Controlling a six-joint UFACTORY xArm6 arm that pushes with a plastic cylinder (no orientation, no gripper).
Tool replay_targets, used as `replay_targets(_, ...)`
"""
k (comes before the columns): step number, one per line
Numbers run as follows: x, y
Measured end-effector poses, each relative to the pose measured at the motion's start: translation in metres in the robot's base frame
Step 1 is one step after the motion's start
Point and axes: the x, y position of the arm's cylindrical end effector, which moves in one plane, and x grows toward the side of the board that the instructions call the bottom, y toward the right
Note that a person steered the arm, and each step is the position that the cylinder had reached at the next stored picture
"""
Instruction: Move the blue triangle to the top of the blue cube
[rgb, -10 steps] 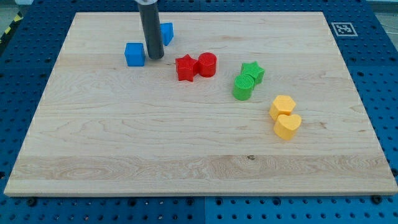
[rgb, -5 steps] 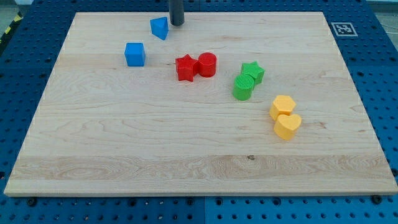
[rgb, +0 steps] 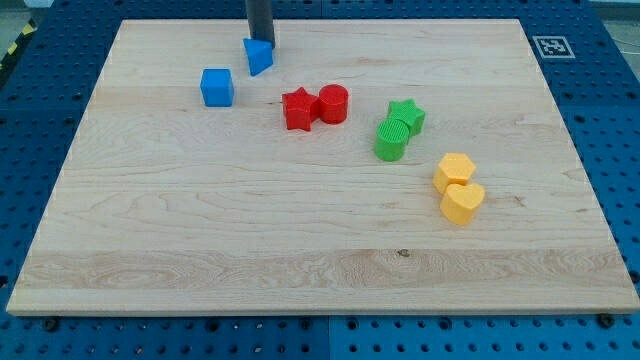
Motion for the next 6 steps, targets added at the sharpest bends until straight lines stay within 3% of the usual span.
replay_targets(6,0.037,0.0)
